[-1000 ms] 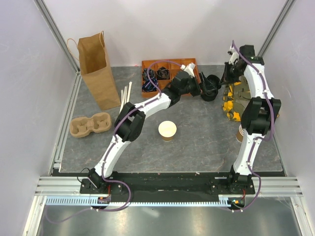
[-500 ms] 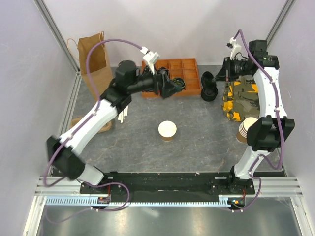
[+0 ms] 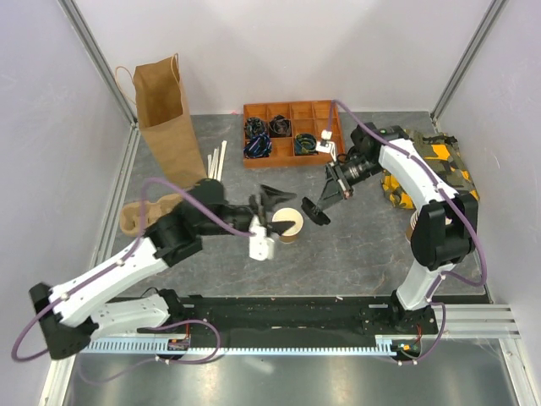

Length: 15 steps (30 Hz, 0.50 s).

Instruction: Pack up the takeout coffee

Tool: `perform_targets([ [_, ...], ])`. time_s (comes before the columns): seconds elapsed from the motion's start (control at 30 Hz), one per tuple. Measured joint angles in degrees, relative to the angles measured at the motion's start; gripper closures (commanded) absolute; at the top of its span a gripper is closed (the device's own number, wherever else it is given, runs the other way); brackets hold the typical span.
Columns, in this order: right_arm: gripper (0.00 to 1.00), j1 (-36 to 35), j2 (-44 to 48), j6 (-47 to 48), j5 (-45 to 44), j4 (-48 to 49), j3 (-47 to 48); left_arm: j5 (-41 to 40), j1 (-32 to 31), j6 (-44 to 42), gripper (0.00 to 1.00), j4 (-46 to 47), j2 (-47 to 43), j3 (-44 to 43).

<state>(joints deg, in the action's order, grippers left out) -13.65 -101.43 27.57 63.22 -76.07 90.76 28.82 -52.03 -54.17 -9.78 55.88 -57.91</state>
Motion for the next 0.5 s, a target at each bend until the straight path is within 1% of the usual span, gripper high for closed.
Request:
perform_targets([
  [0.1,1.0,-1.33,0.85,0.42,0.04,-0.94,-3.1,-2.05,-3.98,-10.45,0.33,-3.28,5.2,-0.04],
  [0.2,1.0,-1.25,1.09,0.79,-0.33,-1.33,-4.74,-3.85,-6.36,-17.44,0.3,-8.15,9.14,-0.52],
  [0.33,1.0,-1.64,1.2,0.96,-1.97,-1.27,-5.03,-5.55,-7.52,-22.34,0.28,-13.38,12.37,-3.74],
  [0.5,1.0,-3.58,1.25,0.92,-4.02,-1.29,-5.03,-6.34,-8.2,-24.28,0.28,-14.58,14.16,-6.45],
])
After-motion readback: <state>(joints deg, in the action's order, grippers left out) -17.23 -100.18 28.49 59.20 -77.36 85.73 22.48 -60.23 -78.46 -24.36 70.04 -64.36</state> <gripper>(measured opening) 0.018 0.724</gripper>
